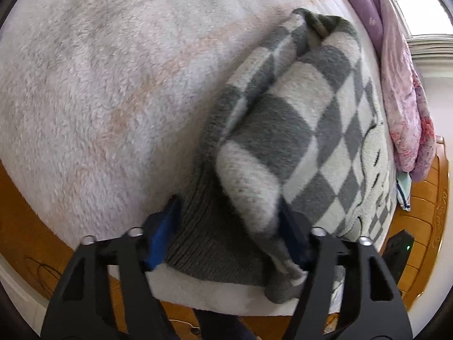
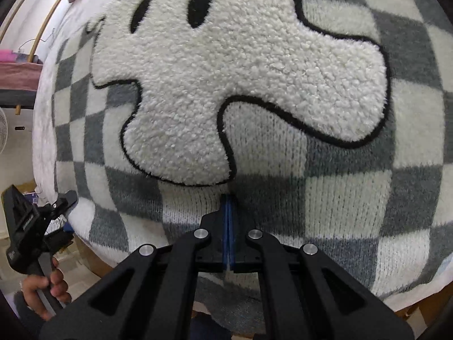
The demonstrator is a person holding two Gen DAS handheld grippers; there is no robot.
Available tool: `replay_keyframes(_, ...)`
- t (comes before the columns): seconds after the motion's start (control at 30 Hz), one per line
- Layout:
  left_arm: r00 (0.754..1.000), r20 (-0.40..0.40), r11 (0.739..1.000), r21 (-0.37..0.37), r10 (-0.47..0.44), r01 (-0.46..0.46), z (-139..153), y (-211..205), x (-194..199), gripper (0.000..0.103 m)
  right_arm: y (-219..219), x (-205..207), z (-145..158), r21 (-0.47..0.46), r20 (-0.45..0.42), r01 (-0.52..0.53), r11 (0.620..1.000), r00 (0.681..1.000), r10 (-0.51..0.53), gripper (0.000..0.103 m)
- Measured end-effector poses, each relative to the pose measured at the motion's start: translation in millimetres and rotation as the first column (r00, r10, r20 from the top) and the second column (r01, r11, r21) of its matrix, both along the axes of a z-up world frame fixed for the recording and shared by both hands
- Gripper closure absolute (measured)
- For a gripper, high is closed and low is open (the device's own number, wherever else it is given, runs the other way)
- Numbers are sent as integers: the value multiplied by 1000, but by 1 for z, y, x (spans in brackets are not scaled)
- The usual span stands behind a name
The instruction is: Fold large clothes
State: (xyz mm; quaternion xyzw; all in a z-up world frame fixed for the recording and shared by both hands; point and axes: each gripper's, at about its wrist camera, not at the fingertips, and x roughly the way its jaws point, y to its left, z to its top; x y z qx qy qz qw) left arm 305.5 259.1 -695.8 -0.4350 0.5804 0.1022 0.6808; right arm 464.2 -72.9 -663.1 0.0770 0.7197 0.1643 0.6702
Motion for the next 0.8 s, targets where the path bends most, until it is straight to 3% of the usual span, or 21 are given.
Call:
replay_keyframes(0.03,1000,14,1000,-16,1,0,1,-1,2,64,0,-4,6,-4,21,9,1000,1000,-9,102)
replay_keyframes(0.07,1000,29,1000,-25,-5,6,3,-3,5,71,1,-8,13,-6,45,11,1000,999,-11,99)
replay_keyframes(0.17,998,54,998,-37,-41,43,17,-3,8,77,18,-29,44,-17,183,-73,997,980,75,95)
replay_keyframes(0.23,997,82,995,-95,-14,22,32,1,6,79,35,-45,61,2,254,-157,988,955,151,91)
replay_keyframes(0.33,994,108,990,-139,-21,36,52,0,8,80,71,-82,89,36,380,-334,942,877,296,78)
replay_keyframes(0.4,991,129,986,-156,-43,63,67,-5,10,80,92,-100,103,32,444,-409,912,823,353,43)
replay_keyframes(0.5,987,147,982,-165,-62,87,80,-13,15,80,117,-130,115,9,542,-515,857,723,429,37)
replay_keyframes(0.57,984,156,978,-176,-81,109,87,-17,20,80,135,-140,112,-29,571,-554,832,674,469,36)
replay_keyframes(0.67,982,163,976,-178,-100,129,92,-17,19,80,140,-142,106,-137,623,-530,837,611,489,35)
replay_keyframes(0.7,981,166,974,-185,-99,130,91,-17,19,80,140,-141,106,-147,636,-516,844,604,480,33)
replay_keyframes(0.8,981,170,971,-198,-98,132,89,-15,18,80,164,-122,88,-124,613,-521,844,629,478,33)
